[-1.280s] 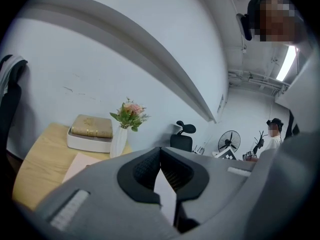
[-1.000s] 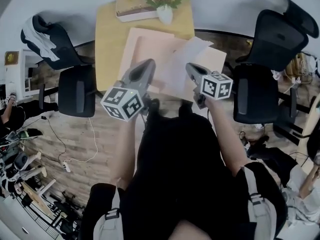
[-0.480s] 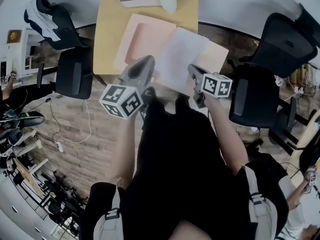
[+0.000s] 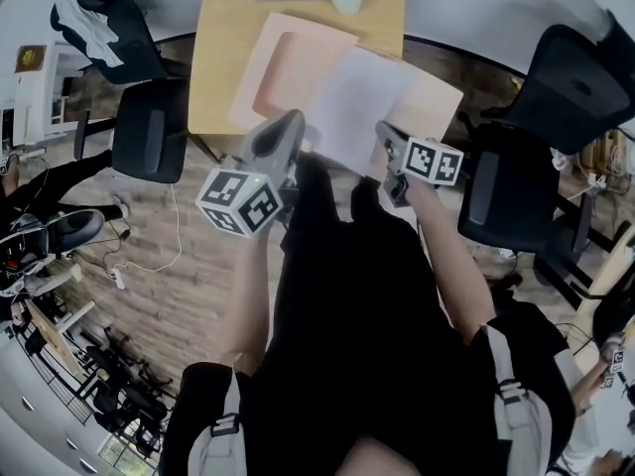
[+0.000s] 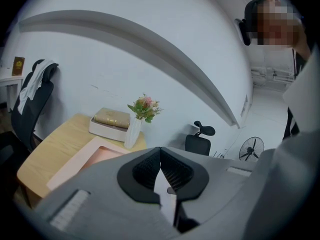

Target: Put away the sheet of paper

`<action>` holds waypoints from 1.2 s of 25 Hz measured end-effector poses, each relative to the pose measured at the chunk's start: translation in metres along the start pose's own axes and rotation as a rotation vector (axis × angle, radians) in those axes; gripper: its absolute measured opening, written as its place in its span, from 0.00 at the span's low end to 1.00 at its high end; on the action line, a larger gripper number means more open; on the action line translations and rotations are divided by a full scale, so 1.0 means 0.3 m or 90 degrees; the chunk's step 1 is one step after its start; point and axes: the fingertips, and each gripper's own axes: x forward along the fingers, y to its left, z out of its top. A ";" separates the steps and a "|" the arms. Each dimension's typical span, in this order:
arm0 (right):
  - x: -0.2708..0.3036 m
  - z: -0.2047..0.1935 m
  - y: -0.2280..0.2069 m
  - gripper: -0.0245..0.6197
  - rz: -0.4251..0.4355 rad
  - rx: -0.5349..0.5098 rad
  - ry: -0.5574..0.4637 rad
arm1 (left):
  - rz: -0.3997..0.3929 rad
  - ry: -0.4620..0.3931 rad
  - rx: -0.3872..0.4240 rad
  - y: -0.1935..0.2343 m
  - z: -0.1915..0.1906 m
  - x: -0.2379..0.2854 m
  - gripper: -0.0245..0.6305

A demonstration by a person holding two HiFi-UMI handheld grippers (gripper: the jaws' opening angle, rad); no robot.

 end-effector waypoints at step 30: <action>0.550 -0.006 0.108 0.04 -0.170 0.053 -0.001 | -0.207 0.107 0.007 0.490 0.164 0.144 0.05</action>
